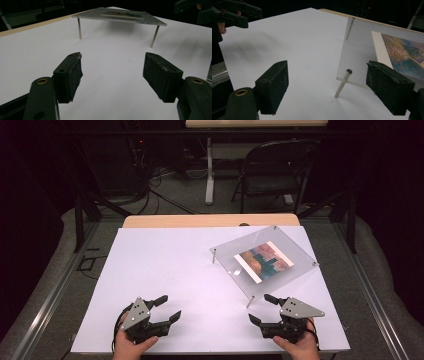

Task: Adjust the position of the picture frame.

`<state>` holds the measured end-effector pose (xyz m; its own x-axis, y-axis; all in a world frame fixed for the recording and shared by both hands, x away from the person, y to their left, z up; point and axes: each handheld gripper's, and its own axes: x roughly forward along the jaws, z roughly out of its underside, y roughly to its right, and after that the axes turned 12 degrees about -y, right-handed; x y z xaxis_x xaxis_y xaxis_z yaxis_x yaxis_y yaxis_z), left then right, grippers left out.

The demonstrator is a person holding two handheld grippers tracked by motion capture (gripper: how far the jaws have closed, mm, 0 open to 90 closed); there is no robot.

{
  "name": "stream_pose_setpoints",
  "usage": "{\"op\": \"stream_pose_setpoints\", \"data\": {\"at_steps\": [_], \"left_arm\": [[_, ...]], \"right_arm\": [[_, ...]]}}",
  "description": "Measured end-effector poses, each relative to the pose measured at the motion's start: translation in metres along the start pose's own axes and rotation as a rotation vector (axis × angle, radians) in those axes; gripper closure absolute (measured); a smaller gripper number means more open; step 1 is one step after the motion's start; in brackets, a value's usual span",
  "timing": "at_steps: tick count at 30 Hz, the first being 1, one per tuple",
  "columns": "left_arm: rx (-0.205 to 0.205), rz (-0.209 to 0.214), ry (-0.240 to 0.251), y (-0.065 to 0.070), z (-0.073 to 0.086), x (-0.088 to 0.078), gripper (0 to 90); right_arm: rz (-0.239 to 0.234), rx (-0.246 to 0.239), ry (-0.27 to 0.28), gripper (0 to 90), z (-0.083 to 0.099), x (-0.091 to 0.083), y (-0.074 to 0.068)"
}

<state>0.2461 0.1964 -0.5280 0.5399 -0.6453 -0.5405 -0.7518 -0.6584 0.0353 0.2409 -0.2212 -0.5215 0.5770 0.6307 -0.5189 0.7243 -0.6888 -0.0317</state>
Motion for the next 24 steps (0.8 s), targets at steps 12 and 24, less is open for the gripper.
{"op": "stream_pose_setpoints", "data": {"at_steps": [12, 24], "left_arm": [[-0.027, -0.008, -0.022, -0.0016, 0.0011, -0.0010, 31.5], [-0.048, -0.014, -0.058, -0.0041, 0.0015, 0.0009, 31.7]], "right_arm": [[-0.007, -0.001, -0.022, 13.1, -0.0014, 0.0022, -0.0018], [0.009, 0.017, -0.036, 1.6, -0.0013, 0.0033, -0.0003]]}}
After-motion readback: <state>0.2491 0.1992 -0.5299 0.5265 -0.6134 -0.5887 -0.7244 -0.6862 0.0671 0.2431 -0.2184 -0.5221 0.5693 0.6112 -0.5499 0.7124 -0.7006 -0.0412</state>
